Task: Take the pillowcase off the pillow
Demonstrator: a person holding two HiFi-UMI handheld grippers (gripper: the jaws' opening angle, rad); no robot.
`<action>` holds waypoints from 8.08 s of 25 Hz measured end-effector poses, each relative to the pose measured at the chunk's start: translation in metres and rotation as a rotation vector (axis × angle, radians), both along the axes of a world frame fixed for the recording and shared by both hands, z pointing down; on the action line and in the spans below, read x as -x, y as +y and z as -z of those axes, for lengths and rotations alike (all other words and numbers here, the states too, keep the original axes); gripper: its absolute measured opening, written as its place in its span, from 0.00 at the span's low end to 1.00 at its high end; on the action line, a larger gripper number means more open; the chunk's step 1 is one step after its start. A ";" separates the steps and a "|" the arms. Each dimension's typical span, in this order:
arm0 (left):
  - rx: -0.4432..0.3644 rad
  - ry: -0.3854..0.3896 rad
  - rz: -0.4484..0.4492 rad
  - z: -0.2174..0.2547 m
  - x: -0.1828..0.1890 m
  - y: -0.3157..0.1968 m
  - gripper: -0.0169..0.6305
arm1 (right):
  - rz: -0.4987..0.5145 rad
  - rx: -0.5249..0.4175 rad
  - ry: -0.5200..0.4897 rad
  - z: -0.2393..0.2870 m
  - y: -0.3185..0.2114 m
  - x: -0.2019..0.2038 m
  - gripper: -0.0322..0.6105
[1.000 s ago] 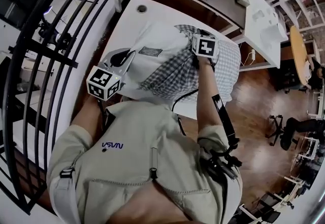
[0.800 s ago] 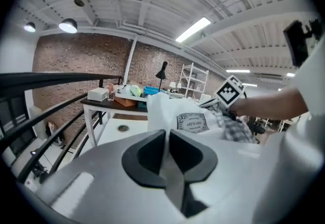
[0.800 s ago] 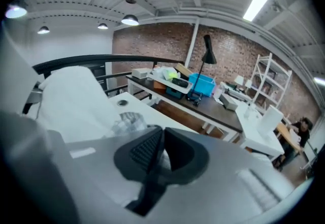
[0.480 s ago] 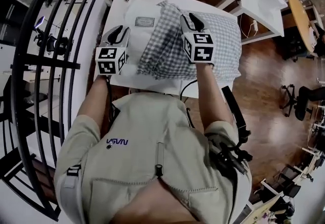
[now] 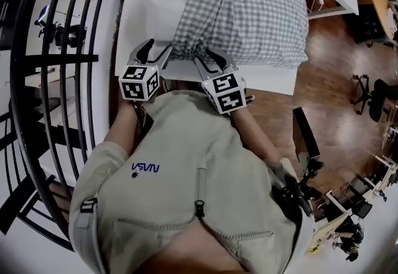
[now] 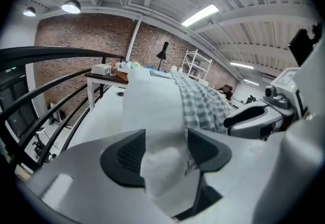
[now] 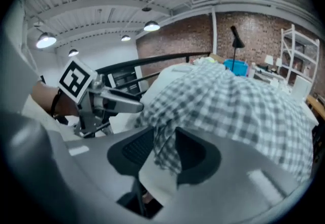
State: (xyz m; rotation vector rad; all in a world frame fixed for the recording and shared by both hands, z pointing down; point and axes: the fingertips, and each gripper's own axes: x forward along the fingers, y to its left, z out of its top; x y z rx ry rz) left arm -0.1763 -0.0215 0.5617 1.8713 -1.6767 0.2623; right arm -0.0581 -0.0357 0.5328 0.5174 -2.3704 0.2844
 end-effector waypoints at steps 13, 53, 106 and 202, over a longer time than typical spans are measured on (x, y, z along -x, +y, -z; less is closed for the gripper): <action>-0.041 -0.038 -0.022 0.019 -0.003 -0.009 0.05 | -0.029 -0.183 0.121 -0.016 -0.012 0.011 0.09; -0.164 -0.208 -0.058 0.085 0.026 -0.079 0.46 | -0.194 -0.258 -0.119 0.086 -0.107 -0.067 0.20; -0.097 -0.151 -0.216 0.054 -0.034 -0.014 0.39 | -0.481 -0.158 -0.135 0.035 -0.102 -0.149 0.32; -0.257 -0.324 -0.283 0.123 -0.058 -0.134 0.05 | -0.405 -0.306 0.108 0.063 -0.305 -0.078 0.07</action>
